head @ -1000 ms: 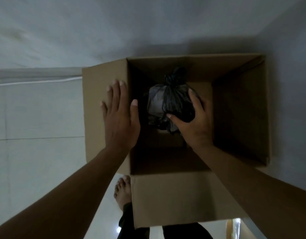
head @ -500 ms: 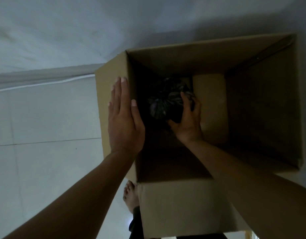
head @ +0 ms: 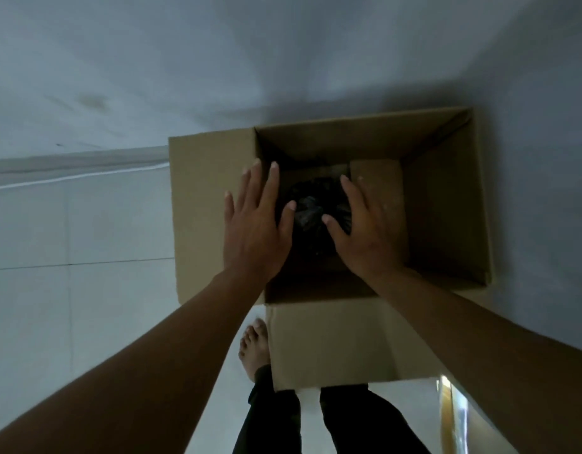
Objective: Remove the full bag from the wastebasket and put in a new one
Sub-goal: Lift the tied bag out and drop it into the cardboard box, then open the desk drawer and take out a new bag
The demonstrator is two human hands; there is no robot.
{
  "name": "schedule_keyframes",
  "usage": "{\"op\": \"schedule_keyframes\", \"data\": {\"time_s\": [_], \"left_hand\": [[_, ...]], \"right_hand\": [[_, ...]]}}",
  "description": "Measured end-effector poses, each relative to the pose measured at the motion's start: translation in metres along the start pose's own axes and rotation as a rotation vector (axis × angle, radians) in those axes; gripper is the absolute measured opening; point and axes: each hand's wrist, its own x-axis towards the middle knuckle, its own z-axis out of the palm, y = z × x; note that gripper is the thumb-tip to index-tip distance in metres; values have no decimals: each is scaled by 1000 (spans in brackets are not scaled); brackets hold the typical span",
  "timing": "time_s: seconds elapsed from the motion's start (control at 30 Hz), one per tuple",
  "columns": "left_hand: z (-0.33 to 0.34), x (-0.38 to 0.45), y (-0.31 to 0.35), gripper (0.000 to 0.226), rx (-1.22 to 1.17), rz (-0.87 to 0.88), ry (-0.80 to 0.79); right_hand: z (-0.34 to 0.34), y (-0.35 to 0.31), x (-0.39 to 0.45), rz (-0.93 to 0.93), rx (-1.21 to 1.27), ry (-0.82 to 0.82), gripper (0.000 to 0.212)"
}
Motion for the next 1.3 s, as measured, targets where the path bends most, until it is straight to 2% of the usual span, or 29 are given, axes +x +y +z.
{"op": "schedule_keyframes", "data": {"time_s": [0.17,0.33,0.43,0.67,0.93,1.07,1.3], "left_hand": [[-92,-21,44,61,-36,61,38],[-229,-66,73,55,30,157,177],[-309,-94,90,56,88,152,244],[-460,-167,109,54,82,113,458],[-548,-287,30,55,57,-33,665],[-582,-365,-41,55,78,-148,751],[-629,-483,-164,57,99,-383,838]], "right_hand": [[-90,-79,-20,-225,-98,43,58],[-199,-177,-64,-354,-88,47,56],[-252,-235,-100,-434,-97,57,56],[-313,-368,-177,-549,-93,139,56],[-277,-509,-260,-775,-98,216,56],[-221,-579,-307,-886,-99,202,55],[-116,-687,-386,-1088,-112,82,55]]}}
